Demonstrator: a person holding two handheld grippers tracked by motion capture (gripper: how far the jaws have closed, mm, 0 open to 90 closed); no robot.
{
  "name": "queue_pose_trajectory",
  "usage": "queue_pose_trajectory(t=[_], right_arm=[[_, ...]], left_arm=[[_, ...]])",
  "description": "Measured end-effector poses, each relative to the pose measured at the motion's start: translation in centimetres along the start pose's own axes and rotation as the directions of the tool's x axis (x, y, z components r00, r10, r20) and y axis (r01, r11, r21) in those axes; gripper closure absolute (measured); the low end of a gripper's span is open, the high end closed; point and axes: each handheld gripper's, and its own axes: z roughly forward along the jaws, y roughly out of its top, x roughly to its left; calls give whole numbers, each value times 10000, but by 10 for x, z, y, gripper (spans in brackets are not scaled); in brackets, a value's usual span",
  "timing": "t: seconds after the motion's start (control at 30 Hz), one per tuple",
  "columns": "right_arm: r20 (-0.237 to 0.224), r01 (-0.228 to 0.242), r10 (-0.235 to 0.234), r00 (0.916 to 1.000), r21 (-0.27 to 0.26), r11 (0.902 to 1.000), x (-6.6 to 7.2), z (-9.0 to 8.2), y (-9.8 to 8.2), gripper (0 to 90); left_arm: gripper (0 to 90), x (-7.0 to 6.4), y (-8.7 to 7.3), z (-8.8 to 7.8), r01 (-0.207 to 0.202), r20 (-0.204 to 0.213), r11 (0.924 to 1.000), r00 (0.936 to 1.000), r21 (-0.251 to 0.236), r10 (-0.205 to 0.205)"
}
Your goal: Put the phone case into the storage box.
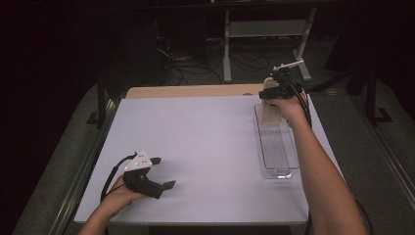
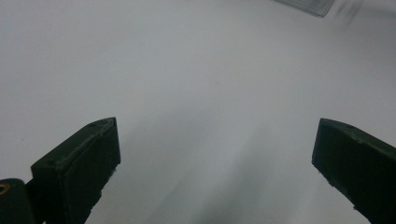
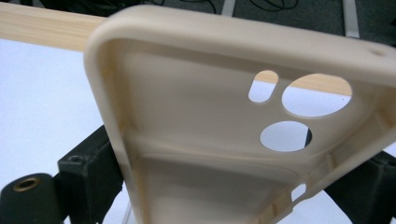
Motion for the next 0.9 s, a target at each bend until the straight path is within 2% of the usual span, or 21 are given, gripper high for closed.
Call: queue_pose_trajectory(t=[0.17, 0.47, 0.6, 0.7, 0.9], right_arm=[[67, -172, 171, 9998, 243, 9996, -2, 7, -1, 84], [175, -170, 161, 9997, 520, 9985, -1, 17, -2, 84], [212, -258, 245, 9995, 617, 9978, 0, 23, -2, 84], [231, -355, 339, 9992, 733, 9967, 1, 26, -2, 84], [362, -434, 409, 9985, 708, 9965, 2, 34, -1, 83]], left_arm=[[8, -1, 0, 1, -37, 24, 10000, 10000, 52, 36], [8, -1, 1, 1, -106, 33, 9999, 9999, 81, 106], [7, -3, 1, 1, 31, 75, 10000, 10000, -29, -30], [8, -2, 1, 1, -25, 77, 10000, 10000, 20, 25], [8, -3, 1, 2, 78, 96, 10000, 9999, -59, -78]])
